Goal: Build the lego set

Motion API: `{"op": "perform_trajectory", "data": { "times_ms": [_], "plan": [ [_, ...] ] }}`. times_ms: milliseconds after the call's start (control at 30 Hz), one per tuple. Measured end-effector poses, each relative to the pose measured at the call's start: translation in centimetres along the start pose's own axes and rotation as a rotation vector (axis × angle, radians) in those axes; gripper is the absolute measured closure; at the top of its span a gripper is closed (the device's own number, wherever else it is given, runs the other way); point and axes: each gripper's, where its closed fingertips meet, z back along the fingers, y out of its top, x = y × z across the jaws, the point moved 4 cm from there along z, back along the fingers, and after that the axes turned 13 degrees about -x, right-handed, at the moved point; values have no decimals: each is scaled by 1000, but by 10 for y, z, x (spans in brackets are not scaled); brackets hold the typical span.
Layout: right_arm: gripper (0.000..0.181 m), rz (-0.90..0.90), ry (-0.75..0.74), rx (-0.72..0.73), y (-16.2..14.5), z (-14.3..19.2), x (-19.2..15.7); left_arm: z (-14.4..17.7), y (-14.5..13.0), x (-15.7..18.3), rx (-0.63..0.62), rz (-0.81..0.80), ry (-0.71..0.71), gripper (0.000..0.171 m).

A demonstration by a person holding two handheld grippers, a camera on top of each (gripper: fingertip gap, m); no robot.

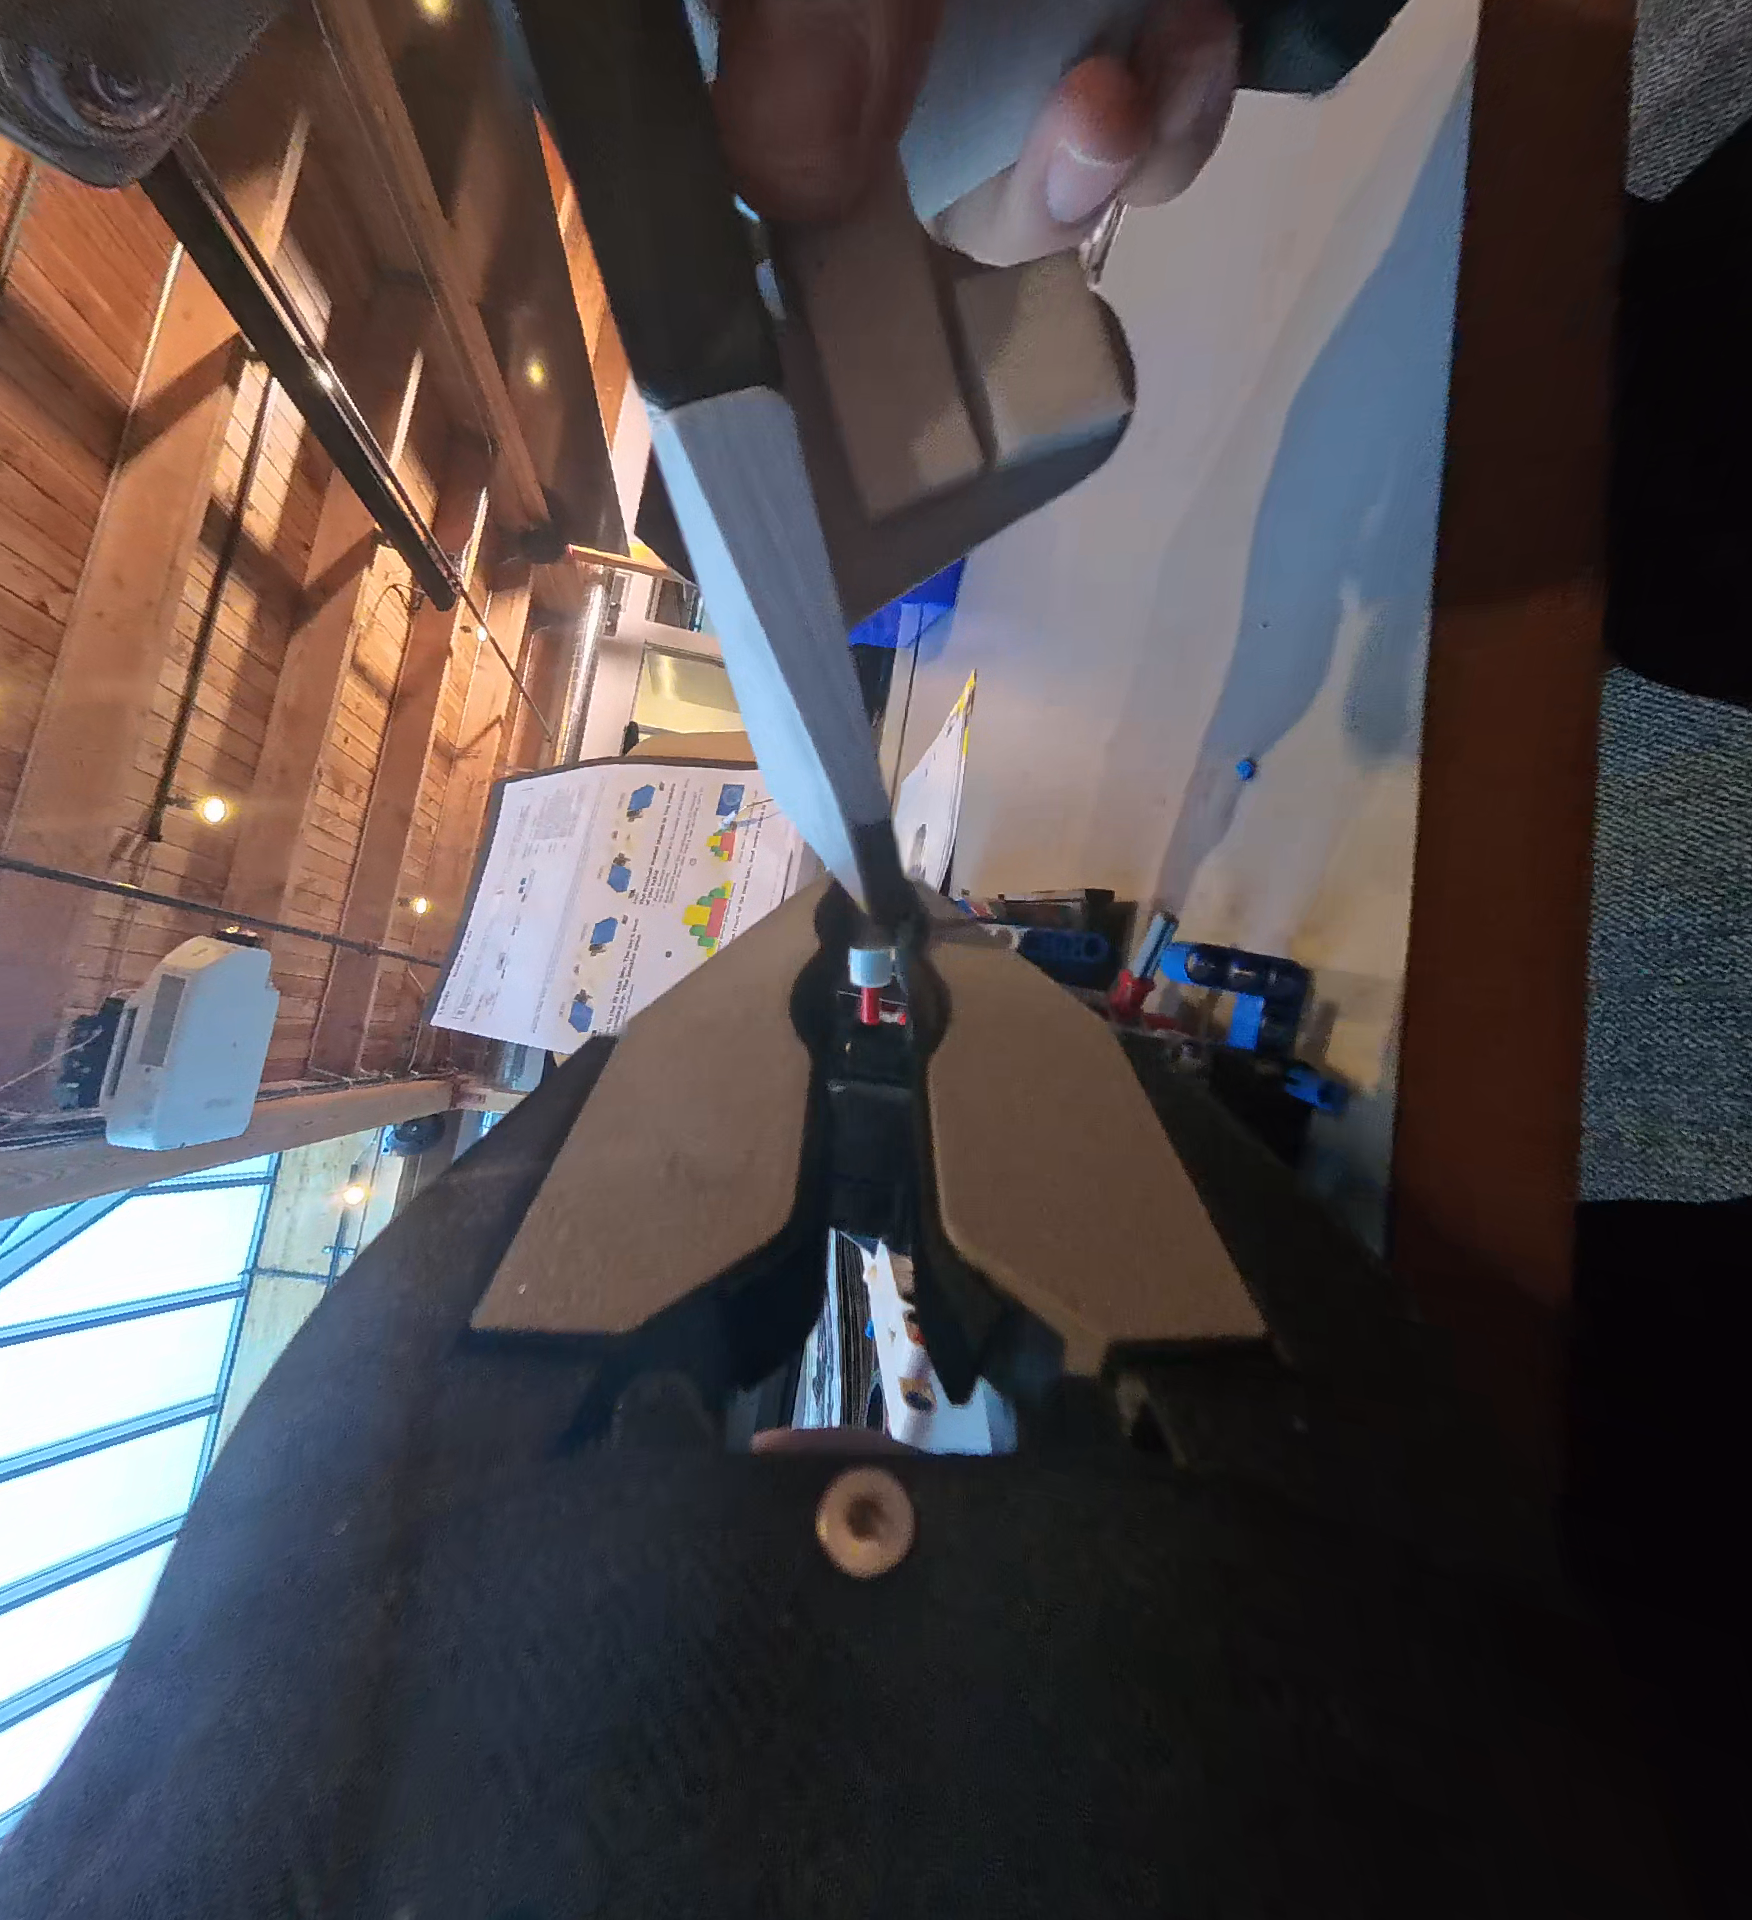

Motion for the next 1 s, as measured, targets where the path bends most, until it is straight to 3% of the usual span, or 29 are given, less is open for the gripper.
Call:
{"op": "perform_trajectory", "data": {
  "times_ms": [167, 667, 800, 1000],
  "plan": [
    [120, 9, 36, -22, -3, -5, -2, -1, 1, 5, -4, -34, 4, 167],
    [125, 47, 130, -4, 1, -14, -3, 1, -5, 4, -34, -40, 20, 167],
    [117, 50, 100, 35, 4, -14, 0, 1, -7, 0, -38, -34, 30, 167],
    [121, 98, 118, 16, 4, -16, -3, 1, -9, 3, -61, -34, 24, 167]
  ]
}}
